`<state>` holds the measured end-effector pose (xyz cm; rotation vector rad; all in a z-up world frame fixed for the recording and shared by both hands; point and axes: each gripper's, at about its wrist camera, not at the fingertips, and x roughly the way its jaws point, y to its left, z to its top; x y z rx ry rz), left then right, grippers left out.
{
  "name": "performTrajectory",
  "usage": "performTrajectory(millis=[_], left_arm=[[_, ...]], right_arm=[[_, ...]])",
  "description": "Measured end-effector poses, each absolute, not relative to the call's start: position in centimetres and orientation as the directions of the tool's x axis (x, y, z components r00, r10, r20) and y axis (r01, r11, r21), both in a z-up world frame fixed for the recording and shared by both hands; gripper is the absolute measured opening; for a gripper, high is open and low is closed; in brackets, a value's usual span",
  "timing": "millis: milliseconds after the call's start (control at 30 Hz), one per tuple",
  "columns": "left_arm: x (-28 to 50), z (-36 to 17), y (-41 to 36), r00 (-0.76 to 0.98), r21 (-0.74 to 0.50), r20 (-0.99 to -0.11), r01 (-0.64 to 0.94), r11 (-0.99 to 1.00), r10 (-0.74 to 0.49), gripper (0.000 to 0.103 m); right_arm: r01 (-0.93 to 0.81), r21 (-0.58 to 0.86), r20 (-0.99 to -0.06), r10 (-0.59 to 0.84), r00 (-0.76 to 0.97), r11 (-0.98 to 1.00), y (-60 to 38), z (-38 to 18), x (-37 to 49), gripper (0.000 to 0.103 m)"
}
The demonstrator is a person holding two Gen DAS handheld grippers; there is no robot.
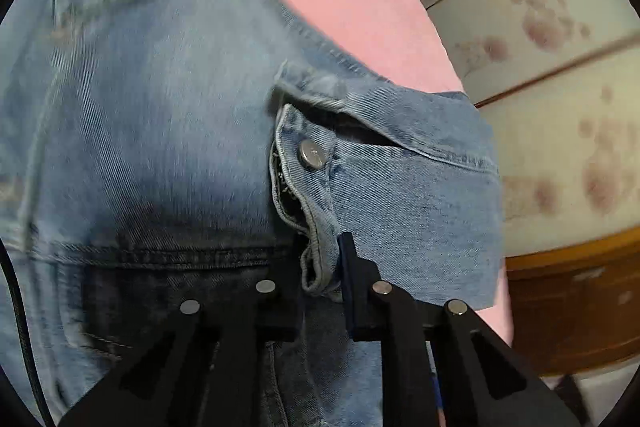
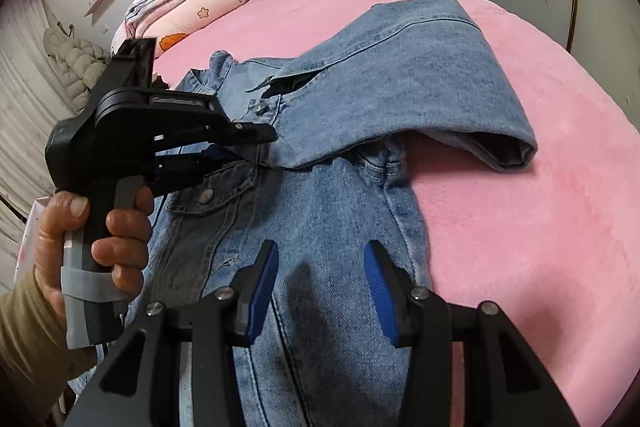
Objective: Fold large clothes
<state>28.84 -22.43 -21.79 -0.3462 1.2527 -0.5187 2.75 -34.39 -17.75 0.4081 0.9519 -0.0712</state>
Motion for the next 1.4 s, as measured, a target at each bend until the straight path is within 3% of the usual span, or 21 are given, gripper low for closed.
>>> performTrajectory(millis=[100,333,533,667,733,867,1000,1067,1167,1200,1267,1367,1400], left_arm=[[28.1,-17.2,-23.6,0.337,-0.436,-0.792,0.272,0.858,-0.510,0.011],[27.5,-5.5,-21.4,0.565,-0.376,-0.640,0.360,0.854,-0.520,0.011],[28.1,-0.8,-15.4,0.638,-0.359,-0.593,0.337,0.870,-0.491,0.011],[29.5,-0.6,-13.2,0.661,-0.334,-0.598,0.307,0.891,-0.452,0.011],[29.8,-0.7,-11.5,0.688,-0.315,-0.586,0.294,0.902,-0.429,0.011],[29.6,-2.4,-6.8,0.716,-0.292,-0.587,0.248,0.924,-0.378,0.011],[30.0,-9.4,-2.4,0.639,-0.260,-0.711,0.149,0.954,-0.293,0.012],[30.1,-13.4,-0.6,0.573,-0.238,-0.784,0.079,0.968,-0.239,0.014],[29.5,-18.6,1.9,0.481,-0.217,-0.858,-0.019,0.976,-0.181,0.027],[29.0,-19.8,2.7,0.457,-0.211,-0.874,-0.052,0.976,-0.165,0.035],[27.9,-20.1,3.3,0.480,-0.238,-0.858,-0.052,0.970,-0.185,0.041],[27.5,-19.2,3.9,0.487,-0.264,-0.846,-0.023,0.964,-0.220,0.080],[27.4,-18.4,4.2,0.504,-0.280,-0.829,-0.003,0.960,-0.240,0.083]], right_arm=[[0.244,0.298,-0.805,0.106,0.584,0.923,-34.6,-17.4,2.6,0.045],[0.295,0.266,-0.804,0.043,0.593,0.918,-36.6,-16.2,2.7,0.045],[0.365,0.314,-0.798,0.035,0.602,0.876,-39.4,-16.2,5.2,0.045],[0.390,0.295,-0.808,0.009,0.590,0.872,-40.5,-16.9,8.3,0.044],[0.387,0.258,-0.821,-0.010,0.570,0.885,-40.1,-17.0,9.8,0.004],[0.346,0.144,-0.829,-0.078,0.554,0.927,-38.1,-16.4,10.8,0.004],[0.288,-0.013,-0.853,-0.161,0.497,0.958,-35.3,-17.4,10.7,0.006],[0.262,-0.084,-0.851,-0.206,0.483,0.961,-34.1,-17.8,10.4,0.013],[0.225,-0.189,-0.839,-0.276,0.469,0.956,-32.4,-18.0,9.8,0.026],[0.199,-0.203,-0.838,-0.276,0.472,0.959,-31.9,-17.8,9.5,0.042],[0.165,-0.197,-0.839,-0.253,0.482,0.966,-31.2,-17.4,8.8,0.057],[0.111,-0.210,-0.829,-0.238,0.506,0.971,-30.4,-16.3,7.5,0.058],[0.092,-0.204,-0.827,-0.222,0.516,0.975,-30.3,-15.8,7.2,0.058]])
